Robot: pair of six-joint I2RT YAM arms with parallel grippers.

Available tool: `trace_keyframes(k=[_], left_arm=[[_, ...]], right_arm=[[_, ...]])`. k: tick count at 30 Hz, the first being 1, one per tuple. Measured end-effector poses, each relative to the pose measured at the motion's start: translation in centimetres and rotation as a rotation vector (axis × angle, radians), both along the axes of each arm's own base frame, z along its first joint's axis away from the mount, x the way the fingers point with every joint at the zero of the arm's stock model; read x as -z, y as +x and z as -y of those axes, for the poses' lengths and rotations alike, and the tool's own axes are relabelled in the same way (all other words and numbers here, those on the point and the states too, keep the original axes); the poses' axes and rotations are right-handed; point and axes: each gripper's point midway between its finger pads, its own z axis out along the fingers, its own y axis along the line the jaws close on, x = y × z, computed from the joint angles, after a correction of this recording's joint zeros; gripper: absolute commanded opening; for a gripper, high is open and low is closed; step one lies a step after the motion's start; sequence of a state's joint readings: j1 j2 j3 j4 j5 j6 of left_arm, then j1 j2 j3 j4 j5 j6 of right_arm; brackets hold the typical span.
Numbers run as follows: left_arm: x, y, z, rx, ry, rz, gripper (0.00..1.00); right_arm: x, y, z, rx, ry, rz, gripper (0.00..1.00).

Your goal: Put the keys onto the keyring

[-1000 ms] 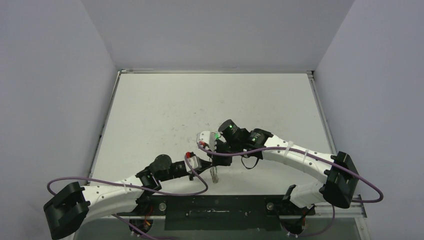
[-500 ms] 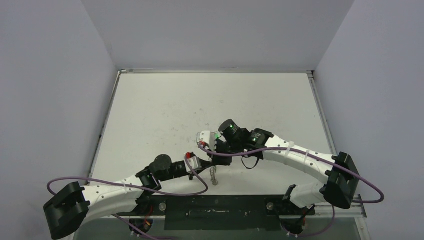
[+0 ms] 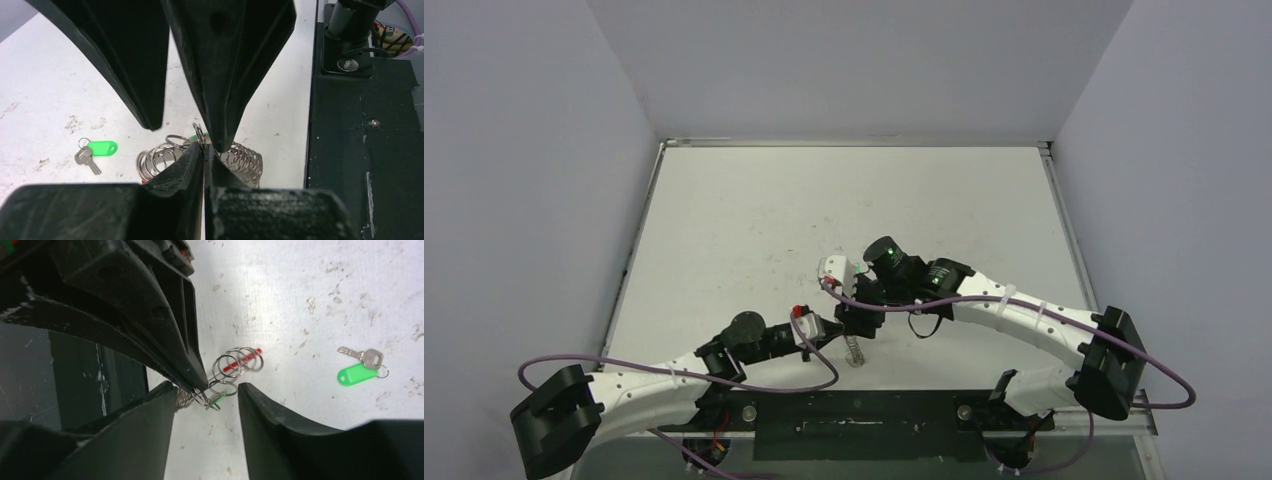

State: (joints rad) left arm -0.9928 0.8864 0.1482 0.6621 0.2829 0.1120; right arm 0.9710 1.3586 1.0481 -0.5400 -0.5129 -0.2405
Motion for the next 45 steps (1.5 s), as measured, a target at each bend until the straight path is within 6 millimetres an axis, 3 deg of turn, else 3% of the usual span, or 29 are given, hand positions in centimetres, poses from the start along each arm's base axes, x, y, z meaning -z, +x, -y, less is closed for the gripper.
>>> trace_keyframes(k=[4,11,17,23,27,32,38,45], left_arm=[[0.0,0.0,-0.3,-0.014,-0.017,0.000,0.00],[-0.8,-0.1,-0.5,-0.020,-0.075,0.027,0.00],[-1.3,-0.5,-0.7,0.001,-0.112,0.069,0.00],[-2.4,-1.2,-0.5,0.040,-0.145,0.105,0.00],[-2.7,-1.3,-0.5,0.048,-0.155,0.116,0.00],[-2.8,-1.4,-0.5,0.050,-0.157,0.118,0.00],[-2.8,-1.4,-0.5,0.055,-0.158,0.119,0.00],[-2.8,-1.6,-0.5,0.063,-0.158,0.119,0.00]], right_arm=[[-1.4,0.7,0.0,0.032,0.095,0.021,0.52],[-4.2,2.1,2.0,0.072,0.323,0.052,0.51],[-3.5,-0.4,2.2,-0.056,0.431,0.076,0.49],[-3.4,-1.6,2.1,-0.145,0.496,0.124,0.43],[-4.1,-1.8,1.8,-0.185,0.536,0.151,0.34],[-4.7,-2.1,1.3,-0.227,0.564,0.176,0.32],[-3.5,-2.4,0.7,-0.250,0.542,0.169,0.32],[-1.8,-2.4,0.4,-0.269,0.499,0.160,0.16]])
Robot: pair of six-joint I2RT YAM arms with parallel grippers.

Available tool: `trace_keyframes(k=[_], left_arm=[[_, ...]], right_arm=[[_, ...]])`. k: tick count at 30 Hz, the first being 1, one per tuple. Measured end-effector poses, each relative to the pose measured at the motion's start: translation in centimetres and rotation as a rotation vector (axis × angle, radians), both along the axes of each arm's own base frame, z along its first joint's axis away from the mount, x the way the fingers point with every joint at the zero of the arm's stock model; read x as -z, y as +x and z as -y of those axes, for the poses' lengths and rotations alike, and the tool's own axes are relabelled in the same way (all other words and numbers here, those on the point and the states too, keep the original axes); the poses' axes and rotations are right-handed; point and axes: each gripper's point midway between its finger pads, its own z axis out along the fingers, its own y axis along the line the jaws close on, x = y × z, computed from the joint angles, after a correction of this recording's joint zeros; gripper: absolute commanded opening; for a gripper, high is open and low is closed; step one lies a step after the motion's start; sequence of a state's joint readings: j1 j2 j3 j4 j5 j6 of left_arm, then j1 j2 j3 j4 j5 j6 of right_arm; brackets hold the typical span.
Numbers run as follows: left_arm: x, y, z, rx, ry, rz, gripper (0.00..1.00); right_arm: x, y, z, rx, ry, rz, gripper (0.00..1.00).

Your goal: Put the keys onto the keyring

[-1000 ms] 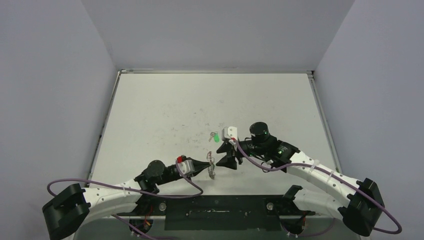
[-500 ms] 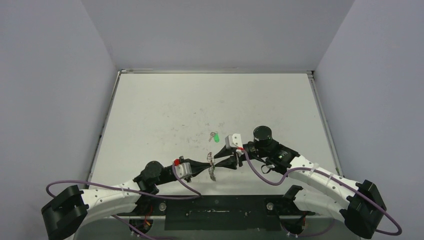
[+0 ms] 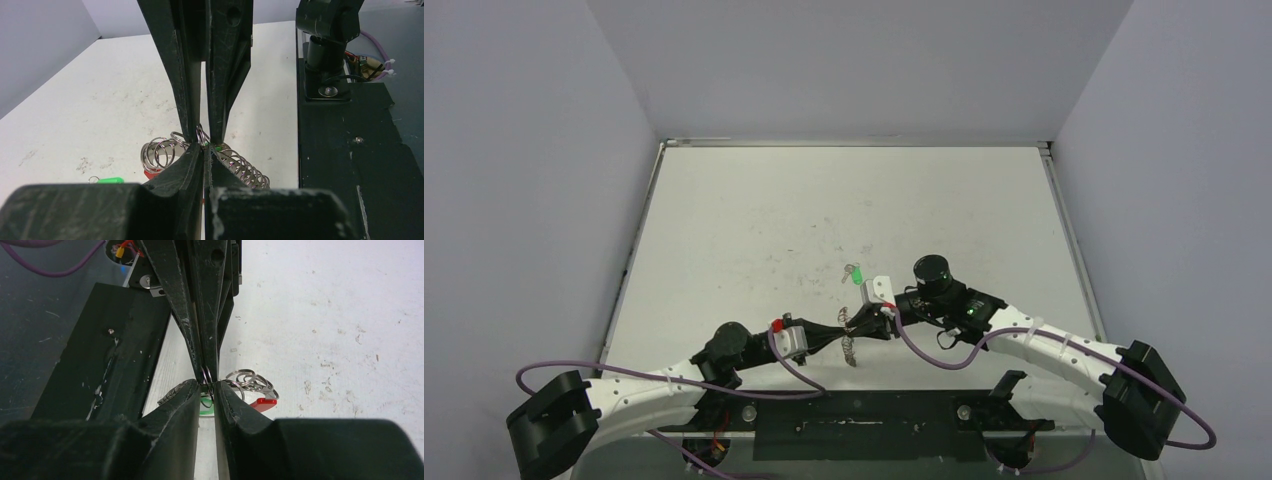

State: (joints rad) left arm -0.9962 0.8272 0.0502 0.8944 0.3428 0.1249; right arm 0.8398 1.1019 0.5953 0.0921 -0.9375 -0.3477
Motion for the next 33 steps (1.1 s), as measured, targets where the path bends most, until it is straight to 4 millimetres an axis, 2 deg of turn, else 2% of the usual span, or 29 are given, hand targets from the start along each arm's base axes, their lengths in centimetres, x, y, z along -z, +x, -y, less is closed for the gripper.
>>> trace_keyframes(k=[6,14,17,24,33], left_arm=[[-0.1,-0.1,0.0,0.005,-0.002,0.001,0.00],[0.2,-0.2,0.0,0.005,0.008,-0.006,0.02],[0.1,-0.2,-0.1,0.005,0.005,-0.004,0.15],[0.0,0.3,-0.8,-0.040,0.017,-0.006,0.31],[-0.4,1.1,-1.8,-0.112,0.033,-0.023,0.33]], right_arm=[[0.3,0.1,0.0,-0.001,-0.008,0.014,0.00],[0.6,0.1,0.2,-0.002,-0.030,0.014,0.00],[0.4,0.1,0.3,0.009,-0.059,0.006,0.00],[0.2,1.2,1.4,0.113,-0.201,-0.019,0.00],[-1.4,2.6,1.9,0.241,-0.375,-0.036,0.00]])
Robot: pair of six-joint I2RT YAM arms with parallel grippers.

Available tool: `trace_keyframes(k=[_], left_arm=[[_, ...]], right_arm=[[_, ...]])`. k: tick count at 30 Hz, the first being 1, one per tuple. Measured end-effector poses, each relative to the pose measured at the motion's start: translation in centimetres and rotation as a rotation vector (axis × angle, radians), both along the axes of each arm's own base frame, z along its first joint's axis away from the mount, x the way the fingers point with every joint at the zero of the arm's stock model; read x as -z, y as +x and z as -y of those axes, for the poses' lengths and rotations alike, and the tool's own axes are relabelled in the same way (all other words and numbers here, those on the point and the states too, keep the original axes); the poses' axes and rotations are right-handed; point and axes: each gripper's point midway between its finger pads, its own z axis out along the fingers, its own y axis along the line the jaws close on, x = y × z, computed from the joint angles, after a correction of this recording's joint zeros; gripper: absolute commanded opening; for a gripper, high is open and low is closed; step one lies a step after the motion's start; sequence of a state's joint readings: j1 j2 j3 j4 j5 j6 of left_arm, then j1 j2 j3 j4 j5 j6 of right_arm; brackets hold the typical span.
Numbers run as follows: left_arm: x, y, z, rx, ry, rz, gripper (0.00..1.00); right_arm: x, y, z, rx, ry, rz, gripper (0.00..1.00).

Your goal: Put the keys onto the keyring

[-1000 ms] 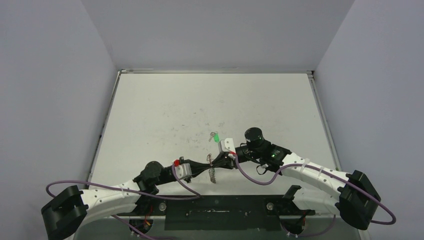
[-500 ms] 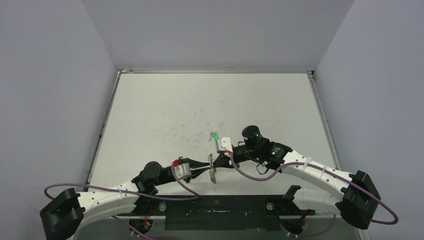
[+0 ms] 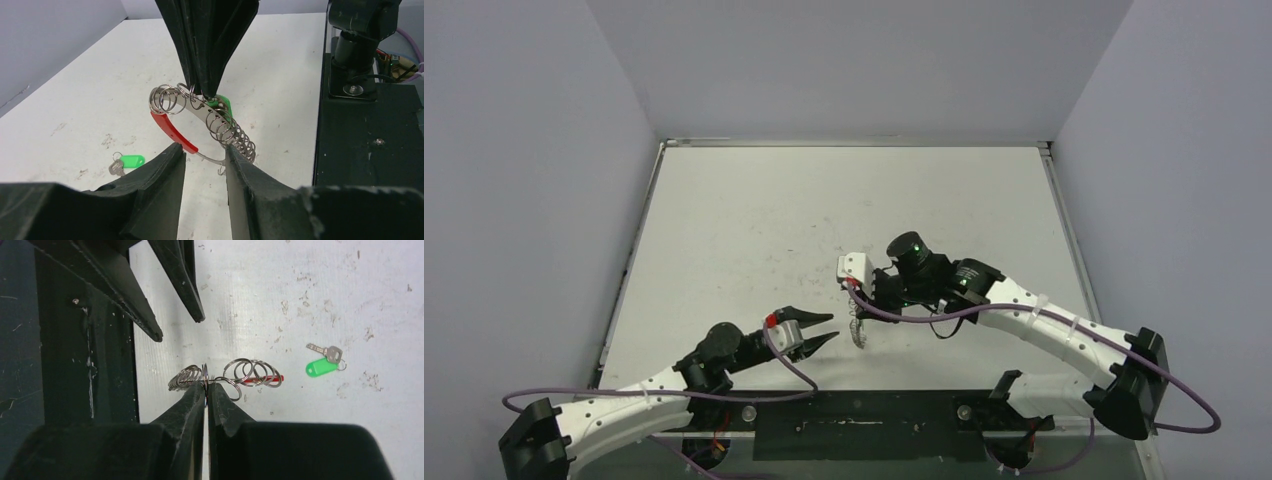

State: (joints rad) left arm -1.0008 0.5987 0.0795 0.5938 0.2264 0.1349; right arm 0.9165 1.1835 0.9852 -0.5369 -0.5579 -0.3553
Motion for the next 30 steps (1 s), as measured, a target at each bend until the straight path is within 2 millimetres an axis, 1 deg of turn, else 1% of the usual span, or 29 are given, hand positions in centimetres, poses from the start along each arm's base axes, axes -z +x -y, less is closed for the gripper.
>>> trace_keyframes(k=[2,6,11,15,17,22,27,30], left_arm=[[-0.1,0.1,-0.1,-0.009,0.007,-0.005,0.33],[-0.1,0.3,0.1,-0.014,0.027,-0.019,0.32],[0.2,0.6,0.6,-0.013,0.062,-0.040,0.32],[1.1,0.7,1.0,-0.001,0.101,-0.061,0.32],[1.6,0.7,1.2,0.008,0.121,-0.072,0.29],[2.8,0.7,1.7,0.022,0.154,-0.090,0.28],[3.0,0.5,2.1,0.045,0.157,-0.093,0.28],[2.8,0.3,2.5,0.065,0.152,-0.090,0.23]], right_arm=[[0.4,0.4,0.0,0.027,-0.047,-0.024,0.00],[1.8,0.5,0.2,0.063,-0.144,-0.093,0.00],[3.1,-0.1,0.3,0.064,-0.226,-0.158,0.00],[3.1,-0.7,0.2,0.045,-0.236,-0.180,0.00],[3.0,-1.0,0.1,0.032,-0.229,-0.192,0.00],[3.0,-1.4,-0.2,0.009,-0.220,-0.212,0.00],[3.1,-1.6,-0.5,-0.003,-0.222,-0.221,0.00],[3.0,-1.7,-0.5,-0.009,-0.220,-0.221,0.00]])
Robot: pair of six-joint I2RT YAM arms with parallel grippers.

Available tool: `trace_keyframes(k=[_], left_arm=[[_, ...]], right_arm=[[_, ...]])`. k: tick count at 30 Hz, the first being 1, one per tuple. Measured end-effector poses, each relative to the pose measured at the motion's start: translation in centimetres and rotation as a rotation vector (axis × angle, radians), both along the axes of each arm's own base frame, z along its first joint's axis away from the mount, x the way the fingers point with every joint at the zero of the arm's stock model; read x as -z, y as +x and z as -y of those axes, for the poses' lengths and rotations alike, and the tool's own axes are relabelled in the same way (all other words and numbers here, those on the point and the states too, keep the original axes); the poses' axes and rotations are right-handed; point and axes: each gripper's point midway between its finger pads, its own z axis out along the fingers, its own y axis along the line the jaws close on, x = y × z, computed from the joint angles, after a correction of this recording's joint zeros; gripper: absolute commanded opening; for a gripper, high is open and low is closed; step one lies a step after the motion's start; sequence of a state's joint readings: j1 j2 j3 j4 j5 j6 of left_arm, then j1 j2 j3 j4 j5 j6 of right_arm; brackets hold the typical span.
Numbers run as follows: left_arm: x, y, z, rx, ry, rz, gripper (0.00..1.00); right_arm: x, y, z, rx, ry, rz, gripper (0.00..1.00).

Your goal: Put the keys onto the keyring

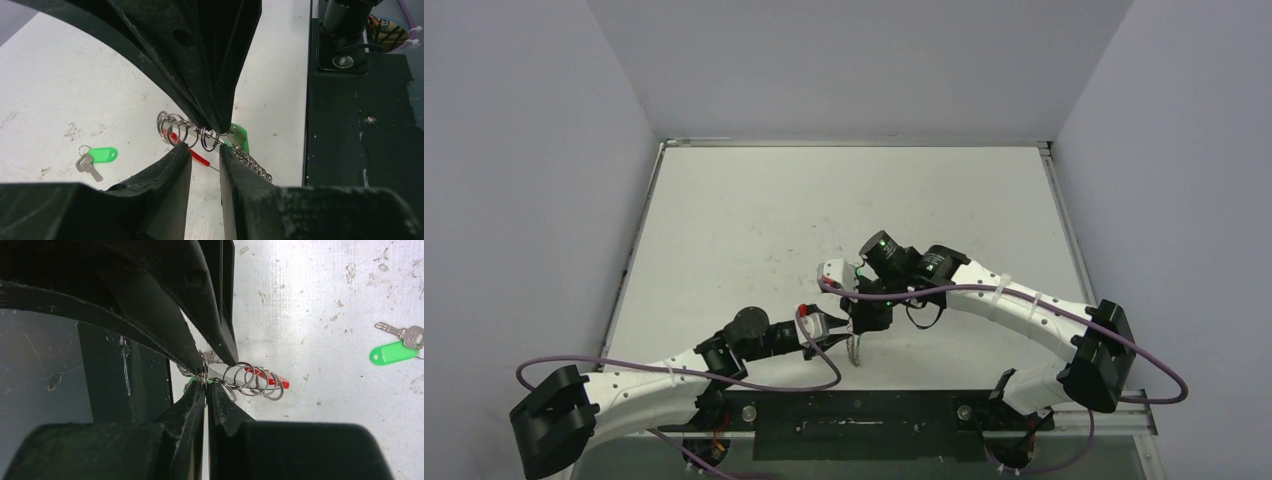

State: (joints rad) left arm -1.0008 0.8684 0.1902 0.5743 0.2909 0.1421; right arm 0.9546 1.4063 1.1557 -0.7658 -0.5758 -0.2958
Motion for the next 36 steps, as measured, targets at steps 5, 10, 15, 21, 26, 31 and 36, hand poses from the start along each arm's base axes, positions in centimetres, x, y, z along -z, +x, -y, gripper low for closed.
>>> trace_keyframes(k=[5,10,15,21,26,31,36], left_arm=[[-0.6,-0.3,0.4,0.028,-0.017,0.005,0.17],[-0.7,-0.5,0.5,0.040,-0.023,0.007,0.11],[-0.7,-0.6,0.6,0.045,-0.023,0.006,0.01],[-0.6,-0.6,0.6,0.045,-0.020,0.002,0.00],[-0.6,-0.5,0.6,0.042,-0.023,0.002,0.00],[-0.8,-0.1,0.5,0.020,-0.029,0.003,0.00],[-1.3,0.2,0.4,-0.009,-0.068,0.003,0.00]], right_arm=[[0.1,-0.1,0.0,-0.005,-0.001,0.000,0.00],[0.3,-0.1,-0.1,-0.008,-0.007,-0.002,0.00],[0.4,-0.2,0.0,-0.011,-0.012,-0.009,0.00],[0.5,-0.2,0.1,-0.013,-0.018,-0.011,0.00],[0.5,-0.2,0.1,-0.012,-0.017,-0.010,0.09],[0.3,0.5,-0.3,0.011,-0.002,0.017,0.39],[-0.7,1.4,-0.7,0.047,0.089,0.067,0.48]])
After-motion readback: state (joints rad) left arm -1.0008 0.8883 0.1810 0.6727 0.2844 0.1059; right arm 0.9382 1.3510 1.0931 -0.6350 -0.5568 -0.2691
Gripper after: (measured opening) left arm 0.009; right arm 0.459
